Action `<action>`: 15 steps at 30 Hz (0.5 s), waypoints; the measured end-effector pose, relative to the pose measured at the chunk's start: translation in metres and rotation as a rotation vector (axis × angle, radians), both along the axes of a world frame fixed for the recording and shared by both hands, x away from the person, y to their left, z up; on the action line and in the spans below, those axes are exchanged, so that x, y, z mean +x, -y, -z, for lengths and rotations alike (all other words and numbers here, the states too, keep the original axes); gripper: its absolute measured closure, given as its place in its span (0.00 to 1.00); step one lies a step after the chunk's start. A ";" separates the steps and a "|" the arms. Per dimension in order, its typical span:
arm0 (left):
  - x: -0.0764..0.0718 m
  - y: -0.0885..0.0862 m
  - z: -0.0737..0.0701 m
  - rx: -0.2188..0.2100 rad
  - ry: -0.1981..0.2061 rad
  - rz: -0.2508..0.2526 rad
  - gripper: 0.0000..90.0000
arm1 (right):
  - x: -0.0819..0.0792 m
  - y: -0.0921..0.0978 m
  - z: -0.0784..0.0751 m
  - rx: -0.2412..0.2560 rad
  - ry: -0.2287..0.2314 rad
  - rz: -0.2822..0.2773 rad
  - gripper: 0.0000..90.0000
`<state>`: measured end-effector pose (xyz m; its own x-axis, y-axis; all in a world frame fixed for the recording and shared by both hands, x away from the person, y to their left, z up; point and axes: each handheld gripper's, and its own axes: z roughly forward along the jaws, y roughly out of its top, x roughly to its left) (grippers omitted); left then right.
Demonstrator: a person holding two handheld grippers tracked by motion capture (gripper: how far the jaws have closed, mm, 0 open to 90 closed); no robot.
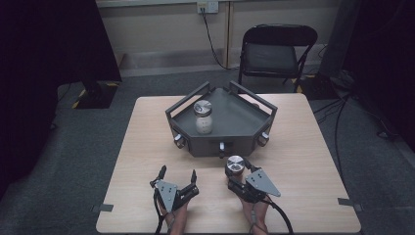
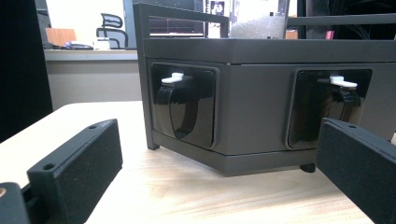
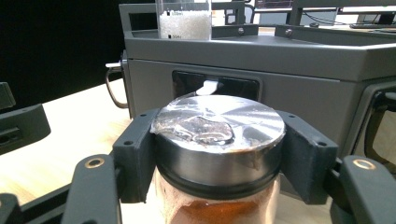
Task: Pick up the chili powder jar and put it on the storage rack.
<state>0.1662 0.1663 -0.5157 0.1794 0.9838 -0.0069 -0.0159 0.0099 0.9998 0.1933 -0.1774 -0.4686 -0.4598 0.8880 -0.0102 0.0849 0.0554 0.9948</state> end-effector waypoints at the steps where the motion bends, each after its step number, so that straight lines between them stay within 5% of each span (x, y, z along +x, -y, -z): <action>1: 0.000 0.000 0.000 0.000 0.000 0.000 0.01 | 0.000 0.000 -0.001 -0.001 0.000 -0.003 0.39; 15: 0.000 0.000 0.000 0.000 0.000 0.000 0.01 | 0.005 0.006 -0.018 -0.017 -0.012 -0.045 0.39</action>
